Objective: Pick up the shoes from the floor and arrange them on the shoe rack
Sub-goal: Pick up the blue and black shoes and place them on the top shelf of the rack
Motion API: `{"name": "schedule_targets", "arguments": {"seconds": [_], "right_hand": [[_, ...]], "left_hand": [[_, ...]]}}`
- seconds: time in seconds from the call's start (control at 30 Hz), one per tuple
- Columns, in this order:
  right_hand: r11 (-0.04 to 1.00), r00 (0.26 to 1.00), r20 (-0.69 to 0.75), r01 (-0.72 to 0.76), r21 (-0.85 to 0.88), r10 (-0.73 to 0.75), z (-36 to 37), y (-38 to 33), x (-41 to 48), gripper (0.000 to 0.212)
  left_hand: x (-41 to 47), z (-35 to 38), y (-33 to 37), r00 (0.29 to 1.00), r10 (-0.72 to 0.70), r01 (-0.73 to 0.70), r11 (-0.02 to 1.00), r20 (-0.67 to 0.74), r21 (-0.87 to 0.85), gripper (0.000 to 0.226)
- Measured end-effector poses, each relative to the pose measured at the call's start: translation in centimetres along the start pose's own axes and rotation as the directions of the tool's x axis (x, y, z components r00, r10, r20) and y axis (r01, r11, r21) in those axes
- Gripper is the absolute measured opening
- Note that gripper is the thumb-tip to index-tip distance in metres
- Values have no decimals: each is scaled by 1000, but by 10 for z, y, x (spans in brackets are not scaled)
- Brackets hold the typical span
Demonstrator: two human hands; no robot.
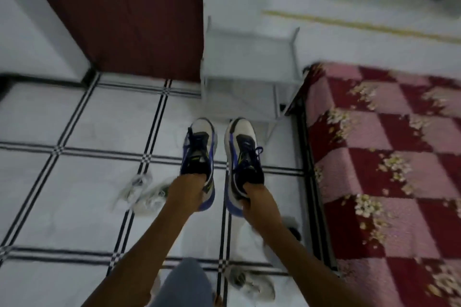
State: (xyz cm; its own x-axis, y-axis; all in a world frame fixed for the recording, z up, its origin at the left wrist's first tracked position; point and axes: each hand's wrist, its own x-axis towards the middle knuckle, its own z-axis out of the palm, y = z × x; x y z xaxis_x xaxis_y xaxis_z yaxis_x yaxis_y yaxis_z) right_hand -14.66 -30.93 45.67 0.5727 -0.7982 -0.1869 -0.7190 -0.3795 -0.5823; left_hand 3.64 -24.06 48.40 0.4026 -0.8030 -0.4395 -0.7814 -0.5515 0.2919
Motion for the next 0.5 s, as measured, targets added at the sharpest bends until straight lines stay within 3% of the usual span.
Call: {"name": "schedule_targets", "arguments": {"seconds": [0.07, 0.2, 0.5], "right_hand": [[999, 998, -60, 36, 7, -35, -37, -11, 18, 34], [995, 987, -133, 88, -53, -95, -83, -24, 86, 23], [993, 972, -207, 99, -64, -110, -119, -34, 321, 22]], "left_hand": [[10, -40, 22, 990, 106, -94, 988, -94, 124, 15], [58, -86, 44, 941, 210, -190, 977, -265, 100, 9], [284, -187, 70, 884, 385, -319, 912, -266, 258, 16]]}}
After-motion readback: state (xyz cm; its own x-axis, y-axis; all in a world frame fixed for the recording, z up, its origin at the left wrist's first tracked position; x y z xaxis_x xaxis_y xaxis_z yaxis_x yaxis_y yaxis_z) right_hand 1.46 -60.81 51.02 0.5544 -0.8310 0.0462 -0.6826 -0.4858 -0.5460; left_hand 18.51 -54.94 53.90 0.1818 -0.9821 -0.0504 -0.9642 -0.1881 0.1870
